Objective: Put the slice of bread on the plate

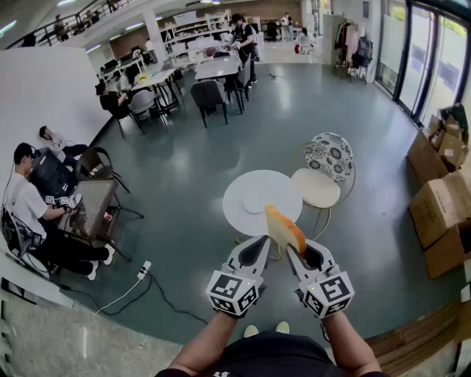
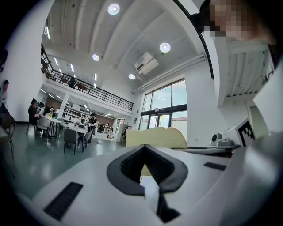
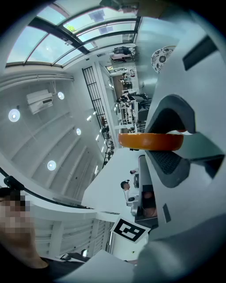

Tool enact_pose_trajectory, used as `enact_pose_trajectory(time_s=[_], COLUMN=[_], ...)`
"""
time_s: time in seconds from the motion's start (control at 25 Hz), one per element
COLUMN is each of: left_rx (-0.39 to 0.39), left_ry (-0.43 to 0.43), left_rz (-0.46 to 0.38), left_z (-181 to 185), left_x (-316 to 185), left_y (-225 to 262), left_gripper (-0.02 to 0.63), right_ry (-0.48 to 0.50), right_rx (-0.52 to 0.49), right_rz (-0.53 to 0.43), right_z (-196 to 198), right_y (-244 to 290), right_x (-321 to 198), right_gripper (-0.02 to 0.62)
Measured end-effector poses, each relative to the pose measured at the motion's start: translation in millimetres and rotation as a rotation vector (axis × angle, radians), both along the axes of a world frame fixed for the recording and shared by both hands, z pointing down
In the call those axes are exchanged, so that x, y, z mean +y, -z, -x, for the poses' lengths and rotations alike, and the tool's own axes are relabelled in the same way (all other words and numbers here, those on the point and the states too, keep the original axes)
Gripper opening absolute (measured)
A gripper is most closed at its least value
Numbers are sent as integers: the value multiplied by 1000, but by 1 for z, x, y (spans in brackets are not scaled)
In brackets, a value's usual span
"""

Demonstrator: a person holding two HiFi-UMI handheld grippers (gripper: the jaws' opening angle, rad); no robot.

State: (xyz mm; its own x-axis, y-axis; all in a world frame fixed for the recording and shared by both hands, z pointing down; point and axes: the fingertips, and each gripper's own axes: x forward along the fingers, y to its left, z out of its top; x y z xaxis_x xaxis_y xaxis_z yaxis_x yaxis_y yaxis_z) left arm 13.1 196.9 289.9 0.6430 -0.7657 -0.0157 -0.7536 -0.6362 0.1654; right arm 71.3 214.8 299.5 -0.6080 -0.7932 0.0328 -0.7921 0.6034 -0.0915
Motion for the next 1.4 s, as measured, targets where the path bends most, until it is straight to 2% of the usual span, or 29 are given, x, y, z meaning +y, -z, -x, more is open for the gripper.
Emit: enact_pose_trajectory(time_s=[0.36, 0.68, 1.4], left_rx=[-4, -17, -27], left_ry=[6, 20, 95], left_rz=[-4, -7, -3], left_z=[-3, -11, -22], left_x=[-2, -8, -27], left_y=[-3, -2, -9], left_gripper=[6, 6, 6], right_ry=[5, 29, 60], right_rx=[-8, -55, -45], right_rz=[0, -7, -13], right_z=[-3, -11, -33], right_y=[-2, 5, 1], right_x=[-2, -7, -33], right_gripper=[94, 95, 95])
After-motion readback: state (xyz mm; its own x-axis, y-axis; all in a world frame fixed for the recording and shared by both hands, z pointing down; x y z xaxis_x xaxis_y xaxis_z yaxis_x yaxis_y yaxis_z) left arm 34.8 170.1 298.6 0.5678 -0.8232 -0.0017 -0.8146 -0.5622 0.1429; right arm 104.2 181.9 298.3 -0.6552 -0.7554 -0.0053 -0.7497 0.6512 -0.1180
